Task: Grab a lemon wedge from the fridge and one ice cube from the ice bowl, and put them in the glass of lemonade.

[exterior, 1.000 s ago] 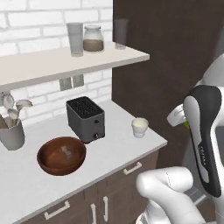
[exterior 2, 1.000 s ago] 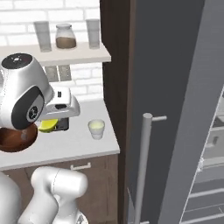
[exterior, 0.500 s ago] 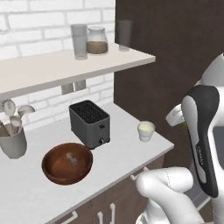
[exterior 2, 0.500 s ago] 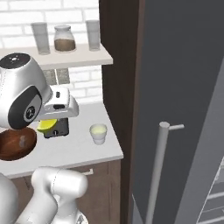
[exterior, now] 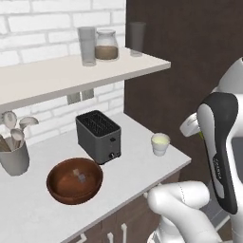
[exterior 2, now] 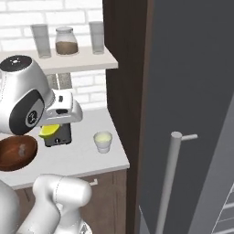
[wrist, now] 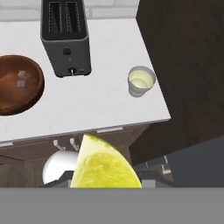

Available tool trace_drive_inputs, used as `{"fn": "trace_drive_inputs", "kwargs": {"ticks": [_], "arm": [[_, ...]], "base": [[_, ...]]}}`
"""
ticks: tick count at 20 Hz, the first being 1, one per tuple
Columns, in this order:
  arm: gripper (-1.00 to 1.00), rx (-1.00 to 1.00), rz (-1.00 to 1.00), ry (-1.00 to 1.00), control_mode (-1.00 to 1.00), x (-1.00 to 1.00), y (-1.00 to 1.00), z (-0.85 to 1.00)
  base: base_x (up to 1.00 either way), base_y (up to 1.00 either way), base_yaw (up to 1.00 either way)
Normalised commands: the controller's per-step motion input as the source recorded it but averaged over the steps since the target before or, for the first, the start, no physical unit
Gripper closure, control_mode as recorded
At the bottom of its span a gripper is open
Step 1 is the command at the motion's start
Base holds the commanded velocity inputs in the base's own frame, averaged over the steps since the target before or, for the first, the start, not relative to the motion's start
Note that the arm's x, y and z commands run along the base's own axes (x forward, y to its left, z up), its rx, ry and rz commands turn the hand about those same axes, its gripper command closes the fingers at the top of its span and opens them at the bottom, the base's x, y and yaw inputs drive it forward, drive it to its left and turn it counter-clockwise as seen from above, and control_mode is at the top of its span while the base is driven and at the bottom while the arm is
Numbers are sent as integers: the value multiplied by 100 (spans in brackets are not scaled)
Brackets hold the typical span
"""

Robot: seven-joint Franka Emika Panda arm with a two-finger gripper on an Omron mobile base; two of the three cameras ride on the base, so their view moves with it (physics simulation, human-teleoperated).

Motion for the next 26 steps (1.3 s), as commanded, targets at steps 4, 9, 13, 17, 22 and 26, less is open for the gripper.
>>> {"fn": "trace_drive_inputs", "kwargs": {"ticks": [4, 9, 13, 17, 22, 26], "arm": [[100, 0, 0, 0, 100, 0, 0, 0], [100, 0, 0, 0, 100, 0, 0, 0], [100, 0, 0, 0, 100, 0, 0, 0], [100, 0, 0, 0, 100, 0, 0, 0], [100, 0, 0, 0, 100, 0, 0, 0], [100, 0, 0, 0, 100, 0, 0, 0]], "base": [[15, 32, -10], [-23, 55, -2], [-1, 42, -1], [0, 32, 0], [-38, 41, 1], [-7, 43, 0]]}}
